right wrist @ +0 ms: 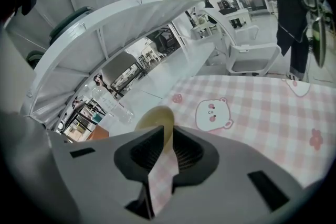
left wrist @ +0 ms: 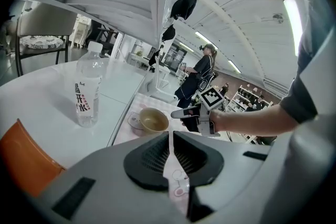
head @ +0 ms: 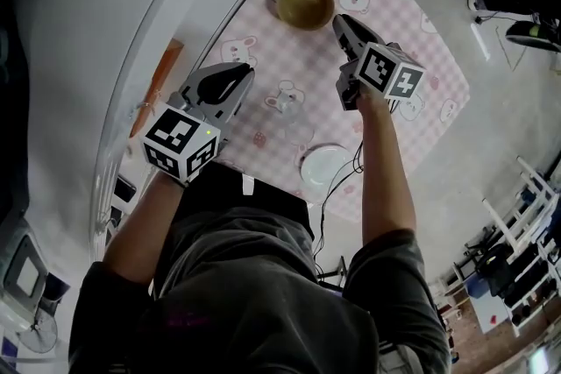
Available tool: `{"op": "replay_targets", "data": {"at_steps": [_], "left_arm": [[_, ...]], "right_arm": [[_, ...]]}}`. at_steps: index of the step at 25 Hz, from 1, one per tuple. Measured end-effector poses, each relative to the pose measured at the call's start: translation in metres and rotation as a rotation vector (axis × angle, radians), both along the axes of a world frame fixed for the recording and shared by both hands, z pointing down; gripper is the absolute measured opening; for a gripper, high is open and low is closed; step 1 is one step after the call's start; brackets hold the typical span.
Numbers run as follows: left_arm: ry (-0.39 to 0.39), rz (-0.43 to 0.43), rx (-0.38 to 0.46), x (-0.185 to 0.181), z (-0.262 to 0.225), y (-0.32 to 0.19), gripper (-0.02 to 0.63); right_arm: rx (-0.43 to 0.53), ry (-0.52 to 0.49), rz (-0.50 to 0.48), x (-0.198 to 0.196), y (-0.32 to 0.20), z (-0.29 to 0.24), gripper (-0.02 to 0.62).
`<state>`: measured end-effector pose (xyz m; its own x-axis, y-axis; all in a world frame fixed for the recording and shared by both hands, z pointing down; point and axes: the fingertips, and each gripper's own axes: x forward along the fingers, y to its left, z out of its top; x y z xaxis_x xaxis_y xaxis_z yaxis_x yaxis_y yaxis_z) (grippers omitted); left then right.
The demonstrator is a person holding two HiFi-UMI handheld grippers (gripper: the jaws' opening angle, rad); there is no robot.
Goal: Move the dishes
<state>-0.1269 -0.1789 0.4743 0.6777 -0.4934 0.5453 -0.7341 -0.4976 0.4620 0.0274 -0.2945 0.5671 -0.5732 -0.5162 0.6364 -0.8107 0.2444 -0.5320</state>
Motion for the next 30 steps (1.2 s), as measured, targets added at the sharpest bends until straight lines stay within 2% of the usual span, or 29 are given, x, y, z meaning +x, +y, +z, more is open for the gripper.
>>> {"op": "replay_targets", "data": {"at_steps": [18, 27, 30], "left_arm": [[-0.008, -0.006, -0.04, -0.011, 0.019, -0.001, 0.027], [-0.001, 0.0, -0.05, -0.005, 0.027, -0.001, 0.026], [-0.002, 0.012, -0.049, -0.002, 0.026, -0.001, 0.026]], "right_arm": [[-0.073, -0.004, 0.012, -0.016, -0.012, 0.028, 0.04], [-0.079, 0.009, 0.075, -0.013, -0.013, 0.031, 0.038], [-0.077, 0.021, 0.088, -0.012, -0.011, 0.029, 0.017]]}}
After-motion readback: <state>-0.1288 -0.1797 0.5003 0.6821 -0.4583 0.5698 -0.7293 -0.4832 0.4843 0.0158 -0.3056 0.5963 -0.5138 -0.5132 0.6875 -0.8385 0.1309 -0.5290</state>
